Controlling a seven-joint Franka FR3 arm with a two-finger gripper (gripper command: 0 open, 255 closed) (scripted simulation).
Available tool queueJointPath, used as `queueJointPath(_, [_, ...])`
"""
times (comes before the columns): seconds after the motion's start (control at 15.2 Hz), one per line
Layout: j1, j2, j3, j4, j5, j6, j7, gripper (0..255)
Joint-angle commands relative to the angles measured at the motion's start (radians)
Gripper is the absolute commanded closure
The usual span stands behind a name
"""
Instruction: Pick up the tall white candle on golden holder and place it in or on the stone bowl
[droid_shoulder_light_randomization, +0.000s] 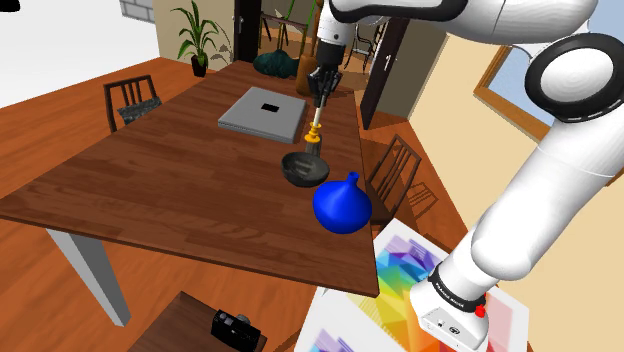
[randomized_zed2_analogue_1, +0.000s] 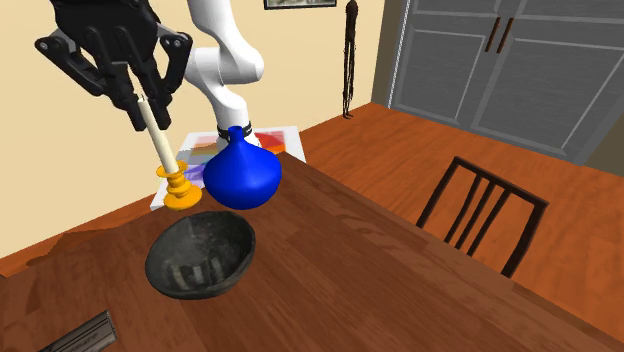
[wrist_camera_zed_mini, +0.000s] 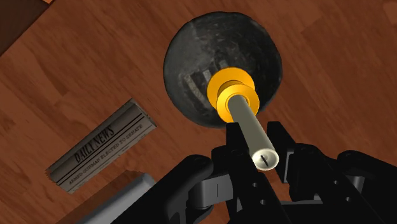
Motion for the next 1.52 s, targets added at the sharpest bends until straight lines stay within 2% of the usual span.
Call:
queueJointPath(0.0, [-0.001,-0.001,0.000,-0.027,0.000,0.027,-0.001,255])
queueJointPath(1.06, [-0.001,0.015,-0.001,-0.224,-0.001,0.239,0.000,255])
queueJointPath(1.45, [-0.001,0.017,-0.001,-0.231,-0.002,0.248,0.000,255])
